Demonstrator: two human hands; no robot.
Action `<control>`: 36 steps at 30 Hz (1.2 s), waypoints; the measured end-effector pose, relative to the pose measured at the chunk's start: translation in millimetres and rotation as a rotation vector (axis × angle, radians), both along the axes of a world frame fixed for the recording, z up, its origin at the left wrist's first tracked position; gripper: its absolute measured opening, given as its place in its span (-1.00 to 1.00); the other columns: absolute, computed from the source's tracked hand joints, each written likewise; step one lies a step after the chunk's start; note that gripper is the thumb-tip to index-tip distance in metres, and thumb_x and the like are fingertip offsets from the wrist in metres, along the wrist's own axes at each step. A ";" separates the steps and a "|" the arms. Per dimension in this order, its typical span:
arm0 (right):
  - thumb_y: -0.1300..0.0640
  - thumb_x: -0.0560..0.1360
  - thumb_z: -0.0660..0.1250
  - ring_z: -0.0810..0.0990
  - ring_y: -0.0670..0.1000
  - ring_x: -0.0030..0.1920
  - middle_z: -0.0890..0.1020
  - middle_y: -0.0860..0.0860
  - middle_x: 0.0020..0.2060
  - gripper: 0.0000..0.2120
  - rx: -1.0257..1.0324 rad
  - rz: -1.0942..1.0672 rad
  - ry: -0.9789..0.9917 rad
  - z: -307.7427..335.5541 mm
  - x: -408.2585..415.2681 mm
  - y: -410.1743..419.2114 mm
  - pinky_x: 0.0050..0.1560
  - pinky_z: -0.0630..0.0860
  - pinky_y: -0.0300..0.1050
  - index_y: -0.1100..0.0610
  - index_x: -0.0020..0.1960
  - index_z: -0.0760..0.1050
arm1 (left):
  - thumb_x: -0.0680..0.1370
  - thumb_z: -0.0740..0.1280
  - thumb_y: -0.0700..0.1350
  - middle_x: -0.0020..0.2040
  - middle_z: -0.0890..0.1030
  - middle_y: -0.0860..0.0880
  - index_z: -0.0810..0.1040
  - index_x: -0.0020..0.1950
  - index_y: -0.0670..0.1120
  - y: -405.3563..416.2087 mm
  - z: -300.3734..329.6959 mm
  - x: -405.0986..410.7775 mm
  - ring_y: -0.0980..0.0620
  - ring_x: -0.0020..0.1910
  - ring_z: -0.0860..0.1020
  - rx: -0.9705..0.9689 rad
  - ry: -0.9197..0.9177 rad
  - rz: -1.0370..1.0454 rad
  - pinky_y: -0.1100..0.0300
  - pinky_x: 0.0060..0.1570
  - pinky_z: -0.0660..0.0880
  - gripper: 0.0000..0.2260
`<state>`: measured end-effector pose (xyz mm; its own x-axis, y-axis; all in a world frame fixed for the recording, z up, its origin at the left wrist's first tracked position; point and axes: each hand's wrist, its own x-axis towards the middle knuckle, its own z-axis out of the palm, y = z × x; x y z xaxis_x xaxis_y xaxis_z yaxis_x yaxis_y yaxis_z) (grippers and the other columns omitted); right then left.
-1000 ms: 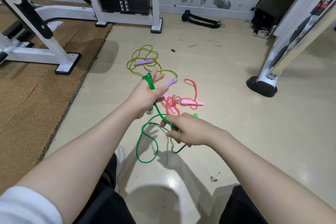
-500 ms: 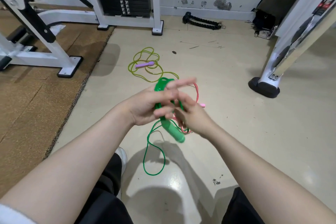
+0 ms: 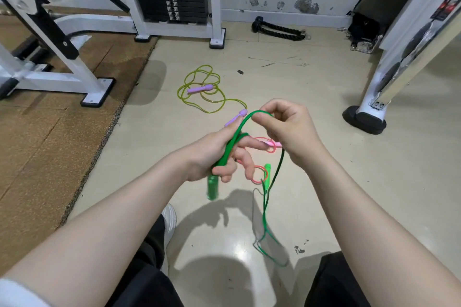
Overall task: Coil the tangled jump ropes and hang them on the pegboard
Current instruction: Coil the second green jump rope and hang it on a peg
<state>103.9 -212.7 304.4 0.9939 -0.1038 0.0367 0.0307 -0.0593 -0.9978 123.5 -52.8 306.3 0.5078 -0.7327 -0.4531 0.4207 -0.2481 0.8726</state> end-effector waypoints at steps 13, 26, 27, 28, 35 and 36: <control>0.31 0.52 0.25 0.46 -0.08 -0.60 0.42 0.01 -0.47 -0.85 -0.421 0.917 0.539 -46.8 -27.0 1.6 -0.47 0.40 -0.21 0.11 0.02 0.48 | 0.60 0.19 -0.19 0.36 0.43 -0.08 0.11 0.51 -0.02 16.9 -27.1 30.3 0.05 0.10 0.56 -0.109 -0.186 0.621 0.15 0.01 0.56 -0.50; 0.20 0.52 0.30 0.37 -0.08 -0.40 0.42 0.11 -0.35 -0.78 0.009 0.167 0.120 -32.2 5.1 13.7 -0.38 0.31 -0.31 0.11 -0.31 0.46 | 0.23 0.47 0.30 -0.41 0.49 -0.07 0.61 0.10 0.00 17.5 -10.0 5.4 0.20 -0.72 0.17 -0.128 0.001 -0.186 0.37 -0.59 0.27 -0.43; 0.18 0.55 0.25 0.36 -0.08 -0.40 0.41 0.10 -0.35 -0.76 0.029 0.204 0.153 -35.8 4.2 14.5 -0.35 0.34 -0.29 0.10 -0.29 0.47 | 0.23 0.50 0.25 -0.40 0.48 -0.04 0.63 0.09 -0.02 21.4 -10.6 6.8 0.22 -0.72 0.18 -0.184 0.011 -0.180 0.38 -0.60 0.27 -0.46; 0.16 0.58 0.20 0.36 -0.07 -0.41 0.41 0.08 -0.36 -0.74 0.037 0.263 0.198 -38.9 2.5 14.2 -0.32 0.37 -0.26 0.09 -0.27 0.48 | 0.25 0.51 0.21 -0.40 0.47 0.00 0.64 0.10 -0.03 24.3 -12.6 9.7 0.25 -0.72 0.20 -0.258 0.041 -0.142 0.39 -0.61 0.28 -0.49; 0.16 0.64 0.07 0.44 -0.03 -0.54 0.41 -0.08 -0.57 -0.77 -0.204 0.699 0.539 -51.4 -18.7 15.3 -0.08 0.55 0.09 -0.11 0.11 0.42 | 0.33 0.52 -0.06 0.36 0.42 -0.03 0.28 0.40 -0.02 27.4 -13.9 34.3 -0.12 0.15 0.58 -0.569 0.095 0.594 0.13 -0.03 0.59 -0.30; 0.17 0.63 0.09 0.45 -0.01 -0.54 0.39 -0.06 -0.58 -0.71 -0.236 0.763 0.567 -48.4 -19.1 16.2 -0.03 0.54 0.13 -0.15 0.25 0.35 | 0.46 0.39 -0.09 0.45 0.29 -0.02 0.15 0.47 -0.01 24.7 -16.7 34.2 -0.19 0.31 0.44 -0.458 0.037 0.659 0.06 0.13 0.53 -0.34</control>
